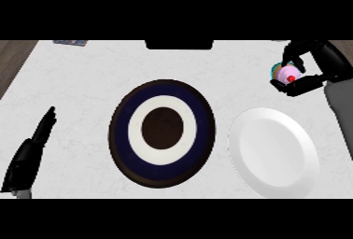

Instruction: Pick the cupcake from the plate and place it in the plate

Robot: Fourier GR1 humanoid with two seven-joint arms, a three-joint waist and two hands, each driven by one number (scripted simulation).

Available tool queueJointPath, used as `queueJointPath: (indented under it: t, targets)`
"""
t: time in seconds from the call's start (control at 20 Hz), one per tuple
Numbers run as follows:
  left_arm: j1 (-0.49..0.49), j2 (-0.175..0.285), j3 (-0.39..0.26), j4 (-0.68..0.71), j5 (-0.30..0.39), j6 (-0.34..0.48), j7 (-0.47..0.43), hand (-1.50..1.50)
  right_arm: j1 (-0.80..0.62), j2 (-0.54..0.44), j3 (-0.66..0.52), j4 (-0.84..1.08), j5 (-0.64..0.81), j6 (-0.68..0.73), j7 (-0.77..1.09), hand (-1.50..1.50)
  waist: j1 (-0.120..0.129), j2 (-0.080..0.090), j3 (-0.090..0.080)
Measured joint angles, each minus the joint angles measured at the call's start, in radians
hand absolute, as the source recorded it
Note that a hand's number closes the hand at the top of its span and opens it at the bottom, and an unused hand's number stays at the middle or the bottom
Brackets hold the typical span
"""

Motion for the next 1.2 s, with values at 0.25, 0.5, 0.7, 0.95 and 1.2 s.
queueJointPath:
  t: [0.25, 0.5, 0.7, 0.95, 1.2]
  targets:
    - [0.012, -0.008, 0.005, -0.011, -0.009, 0.005, 0.013, 0.00, 0.034, 0.070, 0.043, -0.200, -0.044, 0.089, 0.084, 1.50, -0.018, -0.007, -0.001]
    - [0.039, -0.002, 0.022, -0.026, -0.001, -0.012, -0.001, 0.00, 0.056, 0.154, 0.083, -0.410, -0.088, 0.158, 0.270, 1.50, -0.021, -0.009, -0.001]
    - [0.022, -0.013, 0.016, -0.030, -0.010, -0.010, 0.013, 0.00, 0.055, 0.249, 0.141, -0.512, -0.085, 0.167, 0.431, 1.50, -0.018, -0.007, -0.001]
    - [0.011, -0.023, 0.014, -0.025, -0.025, -0.006, 0.017, 0.00, 0.063, 0.345, 0.240, -0.576, -0.036, 0.170, 0.570, 1.50, -0.015, -0.005, -0.001]
    - [-0.007, -0.041, 0.005, -0.002, -0.041, -0.001, 0.007, 0.00, 0.048, 0.424, 0.329, -0.544, 0.019, 0.147, 0.640, 1.50, -0.009, -0.003, -0.001]
